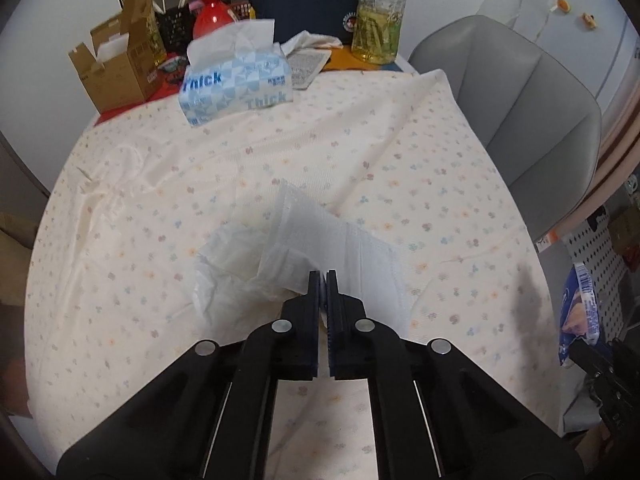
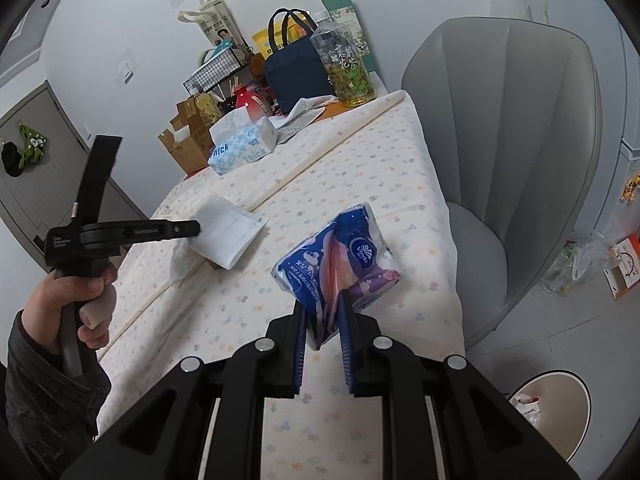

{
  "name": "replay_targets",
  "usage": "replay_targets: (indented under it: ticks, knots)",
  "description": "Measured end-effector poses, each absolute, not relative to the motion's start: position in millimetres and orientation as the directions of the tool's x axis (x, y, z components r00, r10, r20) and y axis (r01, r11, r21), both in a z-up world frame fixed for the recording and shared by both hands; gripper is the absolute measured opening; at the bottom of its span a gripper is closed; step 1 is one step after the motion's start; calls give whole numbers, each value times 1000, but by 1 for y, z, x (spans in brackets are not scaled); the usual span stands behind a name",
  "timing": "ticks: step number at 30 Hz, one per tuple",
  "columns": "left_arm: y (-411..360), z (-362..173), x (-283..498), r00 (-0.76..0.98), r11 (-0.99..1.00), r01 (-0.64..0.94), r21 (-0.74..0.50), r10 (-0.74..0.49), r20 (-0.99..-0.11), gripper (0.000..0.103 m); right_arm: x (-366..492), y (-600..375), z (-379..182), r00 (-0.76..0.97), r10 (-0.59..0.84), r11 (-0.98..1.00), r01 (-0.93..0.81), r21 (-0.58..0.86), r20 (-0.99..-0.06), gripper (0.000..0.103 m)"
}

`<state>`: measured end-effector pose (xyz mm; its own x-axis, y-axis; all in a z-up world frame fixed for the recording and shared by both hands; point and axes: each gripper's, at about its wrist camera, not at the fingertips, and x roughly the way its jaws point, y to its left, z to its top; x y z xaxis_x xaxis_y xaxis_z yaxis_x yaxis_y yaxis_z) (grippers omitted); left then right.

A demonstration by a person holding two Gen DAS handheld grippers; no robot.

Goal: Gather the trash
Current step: 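Carry both items to the bin while the right gripper drops the wrapper in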

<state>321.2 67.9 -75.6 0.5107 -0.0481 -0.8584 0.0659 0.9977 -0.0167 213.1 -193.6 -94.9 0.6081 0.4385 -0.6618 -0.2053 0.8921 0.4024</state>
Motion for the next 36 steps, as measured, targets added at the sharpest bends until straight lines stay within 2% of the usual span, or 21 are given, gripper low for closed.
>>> replay_targets:
  ticks: [8, 17, 25, 36]
  knots:
    - [58, -31, 294, 610, 996, 76, -42, -80, -788, 3, 200, -203, -80, 642, 412, 903, -192, 384, -647, 16]
    - [1, -11, 258, 644, 973, 182, -143, -228, -731, 3, 172, -246, -67, 692, 315, 933, -100, 346, -650, 16]
    - [-60, -19, 233, 611, 928, 308, -210, -362, -704, 3, 140, -299, -63, 724, 177, 956, 35, 291, -667, 16]
    - [-146, -54, 218, 505, 860, 430, -275, -482, -716, 3, 111, -361, -72, 714, 46, 956, 172, 238, -699, 16]
